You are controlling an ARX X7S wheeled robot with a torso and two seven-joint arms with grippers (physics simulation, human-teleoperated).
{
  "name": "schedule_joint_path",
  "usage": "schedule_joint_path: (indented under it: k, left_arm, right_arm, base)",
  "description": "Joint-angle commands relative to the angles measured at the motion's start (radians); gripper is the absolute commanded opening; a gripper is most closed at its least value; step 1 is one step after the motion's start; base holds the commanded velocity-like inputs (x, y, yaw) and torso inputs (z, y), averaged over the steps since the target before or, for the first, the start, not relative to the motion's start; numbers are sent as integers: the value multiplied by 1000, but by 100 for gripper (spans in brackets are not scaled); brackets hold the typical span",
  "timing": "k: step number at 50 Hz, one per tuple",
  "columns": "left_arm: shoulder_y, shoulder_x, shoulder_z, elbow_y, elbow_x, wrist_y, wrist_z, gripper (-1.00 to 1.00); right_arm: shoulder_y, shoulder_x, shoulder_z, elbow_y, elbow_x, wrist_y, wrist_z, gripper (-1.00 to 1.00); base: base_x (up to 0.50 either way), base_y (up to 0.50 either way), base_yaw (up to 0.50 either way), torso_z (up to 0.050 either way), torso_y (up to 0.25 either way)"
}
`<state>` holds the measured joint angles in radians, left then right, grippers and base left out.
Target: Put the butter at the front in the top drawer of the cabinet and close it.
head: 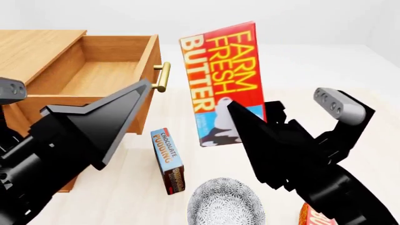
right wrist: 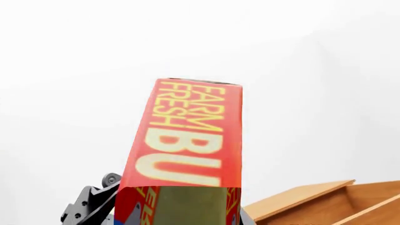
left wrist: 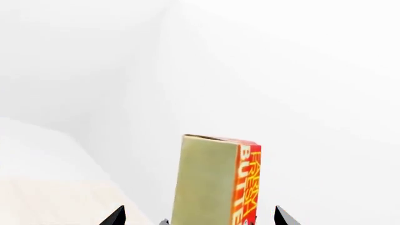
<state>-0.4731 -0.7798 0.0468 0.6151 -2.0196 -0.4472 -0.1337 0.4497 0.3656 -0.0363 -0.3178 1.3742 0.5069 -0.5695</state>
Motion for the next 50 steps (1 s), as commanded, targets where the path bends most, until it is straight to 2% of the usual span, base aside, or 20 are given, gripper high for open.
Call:
schedule_joint_path:
  k: [1,29,50]
  left_arm:
    - [-10,12,18,-9,-6,-8,11,100]
    - [-96,39,74,-66,8,-35,15,100]
    - [-99,51,96,-76,15,-48,29,100]
  right_arm:
    - [14,-7,-2,-4,20,-2,-26,-100]
    - [24,-9,-26,-21,38,4,-27,-100]
    - [33,-2,-45,-40,46,13,-23,-100]
  base:
    - [0,0,0,0,0]
    - [0,0,0,0,1]
    - [0,0,0,0,0]
